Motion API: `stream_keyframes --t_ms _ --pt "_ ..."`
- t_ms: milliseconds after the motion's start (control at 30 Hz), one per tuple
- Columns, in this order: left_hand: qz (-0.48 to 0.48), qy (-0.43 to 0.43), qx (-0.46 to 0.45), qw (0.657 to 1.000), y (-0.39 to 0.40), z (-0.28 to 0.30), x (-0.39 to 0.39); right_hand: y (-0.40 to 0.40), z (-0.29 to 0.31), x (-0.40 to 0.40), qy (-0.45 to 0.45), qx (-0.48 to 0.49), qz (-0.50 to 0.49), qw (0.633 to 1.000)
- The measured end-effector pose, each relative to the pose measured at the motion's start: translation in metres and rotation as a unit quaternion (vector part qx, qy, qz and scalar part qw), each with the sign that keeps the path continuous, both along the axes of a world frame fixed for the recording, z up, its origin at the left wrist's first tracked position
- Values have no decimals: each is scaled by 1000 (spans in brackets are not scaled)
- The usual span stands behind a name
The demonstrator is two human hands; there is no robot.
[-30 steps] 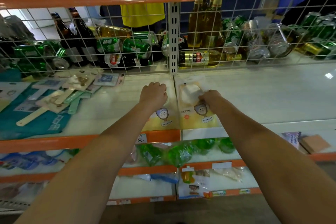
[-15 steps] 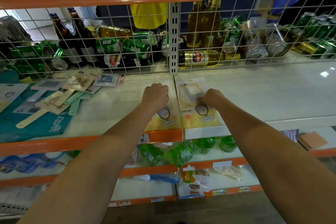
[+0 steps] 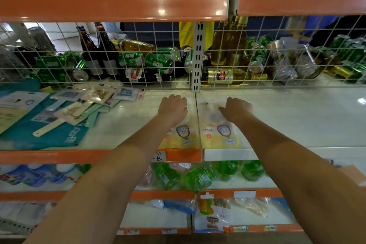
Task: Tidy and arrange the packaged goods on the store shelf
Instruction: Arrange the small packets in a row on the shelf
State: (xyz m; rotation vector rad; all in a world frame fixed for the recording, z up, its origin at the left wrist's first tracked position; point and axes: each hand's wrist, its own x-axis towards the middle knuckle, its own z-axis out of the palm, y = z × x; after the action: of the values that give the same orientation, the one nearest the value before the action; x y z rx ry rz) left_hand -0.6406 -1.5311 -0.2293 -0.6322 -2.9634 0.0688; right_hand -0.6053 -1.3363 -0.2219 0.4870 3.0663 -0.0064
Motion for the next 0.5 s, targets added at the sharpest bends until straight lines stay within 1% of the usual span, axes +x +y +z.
stream_keyframes --t_ms 67,267,500 --pt "11 1 6 1000 -5 4 1 -10 5 -6 23 -19 30 999" --pt "44 -4 9 999 -33 9 1 -55 10 -29 55 -100 109 988" --pt "79 -1 -10 997 -87 14 -4 -115 3 -51 42 -133 154 978"
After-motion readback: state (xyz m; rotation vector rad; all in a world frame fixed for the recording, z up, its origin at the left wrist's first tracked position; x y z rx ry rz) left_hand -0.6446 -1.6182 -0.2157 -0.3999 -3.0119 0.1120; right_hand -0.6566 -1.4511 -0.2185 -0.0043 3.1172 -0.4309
